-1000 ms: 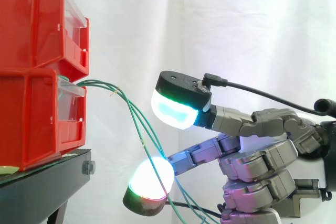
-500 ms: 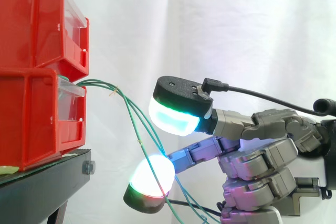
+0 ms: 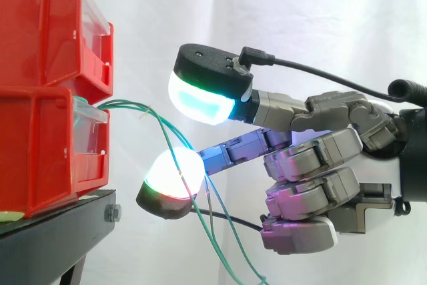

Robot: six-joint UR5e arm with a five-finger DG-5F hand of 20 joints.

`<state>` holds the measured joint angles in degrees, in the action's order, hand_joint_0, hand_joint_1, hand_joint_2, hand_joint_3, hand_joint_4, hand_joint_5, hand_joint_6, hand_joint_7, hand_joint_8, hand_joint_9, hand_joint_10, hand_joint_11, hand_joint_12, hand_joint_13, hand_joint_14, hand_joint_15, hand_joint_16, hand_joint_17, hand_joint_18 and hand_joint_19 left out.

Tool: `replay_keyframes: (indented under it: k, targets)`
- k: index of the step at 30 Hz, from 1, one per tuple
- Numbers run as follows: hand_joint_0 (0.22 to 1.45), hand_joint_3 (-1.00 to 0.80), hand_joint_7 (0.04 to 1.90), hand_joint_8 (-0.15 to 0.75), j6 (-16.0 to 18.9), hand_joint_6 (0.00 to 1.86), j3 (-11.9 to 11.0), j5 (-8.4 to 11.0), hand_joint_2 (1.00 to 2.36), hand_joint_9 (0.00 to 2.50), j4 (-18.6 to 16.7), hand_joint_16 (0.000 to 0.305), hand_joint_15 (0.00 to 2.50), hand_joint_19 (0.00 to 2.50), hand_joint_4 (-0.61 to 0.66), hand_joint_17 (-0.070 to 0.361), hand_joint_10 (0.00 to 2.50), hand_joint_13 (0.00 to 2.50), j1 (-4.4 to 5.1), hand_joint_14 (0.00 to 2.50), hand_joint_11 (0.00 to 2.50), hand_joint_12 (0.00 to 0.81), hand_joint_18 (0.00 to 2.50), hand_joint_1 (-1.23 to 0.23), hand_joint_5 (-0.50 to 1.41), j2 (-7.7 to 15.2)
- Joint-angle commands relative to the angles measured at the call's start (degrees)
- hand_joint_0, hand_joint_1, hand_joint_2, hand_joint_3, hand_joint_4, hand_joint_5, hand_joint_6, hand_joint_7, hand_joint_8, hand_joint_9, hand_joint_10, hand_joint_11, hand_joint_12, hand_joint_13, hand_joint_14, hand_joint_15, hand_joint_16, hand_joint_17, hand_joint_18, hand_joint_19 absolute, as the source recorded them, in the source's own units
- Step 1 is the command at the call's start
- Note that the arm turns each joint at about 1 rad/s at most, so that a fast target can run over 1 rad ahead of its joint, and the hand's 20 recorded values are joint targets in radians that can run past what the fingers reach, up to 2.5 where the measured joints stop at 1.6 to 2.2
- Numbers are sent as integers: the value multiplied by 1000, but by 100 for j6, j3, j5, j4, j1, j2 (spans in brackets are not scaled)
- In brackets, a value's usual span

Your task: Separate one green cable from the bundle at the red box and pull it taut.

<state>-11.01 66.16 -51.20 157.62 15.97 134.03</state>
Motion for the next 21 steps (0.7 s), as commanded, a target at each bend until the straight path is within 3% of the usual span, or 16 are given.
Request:
replay_keyframes:
  k: [1,2,7,11,16,21]
  targets:
    - [505,-500,1257,296,-103,505,-15,84,1000,2390,-3,61,1563,1235,256,137,17,1741,29,813,2088,380,1557,-564,98,0]
    - [492,-500,1168,310,-103,506,-15,128,1000,2376,-3,63,1549,1180,315,143,19,1737,38,815,2081,388,1546,-547,83,0]
    - [485,-500,1150,307,-112,505,-15,207,1000,2358,-3,65,1536,1149,333,147,18,1722,64,811,2055,392,1520,-540,80,0]
    - [482,-500,1150,305,-218,506,-15,427,1000,2358,-82,66,1533,1139,329,147,20,1722,135,806,2049,393,1518,-530,80,0]
    - [481,-500,1155,304,-525,505,-15,743,1000,2355,-425,65,1538,1134,328,147,20,1720,240,801,2035,394,1517,-529,80,0]
    - [481,-500,1156,313,-745,506,-15,805,1000,2348,-723,65,1557,1149,318,146,20,1717,319,798,2042,394,1510,-529,79,0]
